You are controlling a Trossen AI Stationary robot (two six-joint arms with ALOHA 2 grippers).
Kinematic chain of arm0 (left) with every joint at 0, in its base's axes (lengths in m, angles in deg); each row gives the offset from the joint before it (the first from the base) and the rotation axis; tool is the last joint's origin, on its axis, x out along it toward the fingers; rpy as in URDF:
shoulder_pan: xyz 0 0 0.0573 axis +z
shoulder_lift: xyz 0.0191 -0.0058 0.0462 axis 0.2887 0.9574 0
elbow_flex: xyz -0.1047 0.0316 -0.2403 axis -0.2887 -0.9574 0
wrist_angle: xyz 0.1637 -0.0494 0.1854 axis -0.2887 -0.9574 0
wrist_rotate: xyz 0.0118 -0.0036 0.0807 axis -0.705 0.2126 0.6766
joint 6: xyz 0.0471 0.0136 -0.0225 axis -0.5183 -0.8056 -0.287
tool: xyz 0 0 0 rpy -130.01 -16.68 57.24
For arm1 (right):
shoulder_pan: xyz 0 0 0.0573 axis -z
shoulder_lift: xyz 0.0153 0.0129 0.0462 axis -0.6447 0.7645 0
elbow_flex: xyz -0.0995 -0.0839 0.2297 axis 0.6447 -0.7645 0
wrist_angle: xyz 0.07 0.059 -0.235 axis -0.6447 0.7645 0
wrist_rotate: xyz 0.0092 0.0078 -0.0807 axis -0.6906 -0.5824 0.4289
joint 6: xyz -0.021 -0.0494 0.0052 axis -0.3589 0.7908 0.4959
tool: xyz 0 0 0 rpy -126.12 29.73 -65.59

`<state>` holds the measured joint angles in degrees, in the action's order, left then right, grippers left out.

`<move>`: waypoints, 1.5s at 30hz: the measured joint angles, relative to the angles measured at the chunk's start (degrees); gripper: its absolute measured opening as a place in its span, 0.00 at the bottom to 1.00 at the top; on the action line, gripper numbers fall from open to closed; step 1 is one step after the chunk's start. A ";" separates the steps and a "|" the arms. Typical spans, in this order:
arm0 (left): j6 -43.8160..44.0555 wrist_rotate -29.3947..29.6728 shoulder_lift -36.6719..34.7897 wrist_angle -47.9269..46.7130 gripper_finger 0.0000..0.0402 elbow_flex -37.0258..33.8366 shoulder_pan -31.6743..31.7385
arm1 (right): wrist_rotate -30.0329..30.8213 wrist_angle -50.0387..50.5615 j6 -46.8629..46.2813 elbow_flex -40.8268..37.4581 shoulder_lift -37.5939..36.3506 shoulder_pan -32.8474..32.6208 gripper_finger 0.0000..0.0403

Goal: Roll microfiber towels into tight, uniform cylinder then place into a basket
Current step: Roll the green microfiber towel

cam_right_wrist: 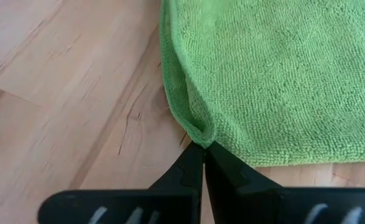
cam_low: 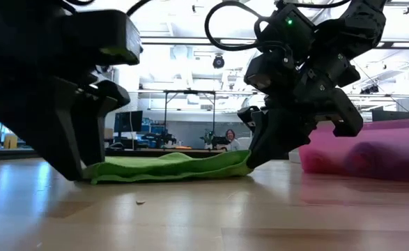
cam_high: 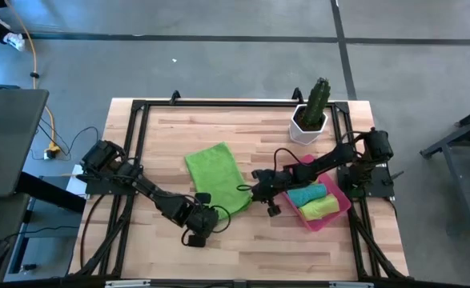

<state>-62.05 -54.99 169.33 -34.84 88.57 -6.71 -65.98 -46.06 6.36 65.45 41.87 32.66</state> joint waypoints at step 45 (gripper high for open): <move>36.67 11.88 1.75 -3.43 0.01 1.21 -6.00 | 2.16 8.35 -21.87 9.45 -0.07 -0.33 0.00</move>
<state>-25.38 -43.12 171.07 -38.27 89.78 -12.71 -63.83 -37.71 -15.51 74.89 41.80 32.32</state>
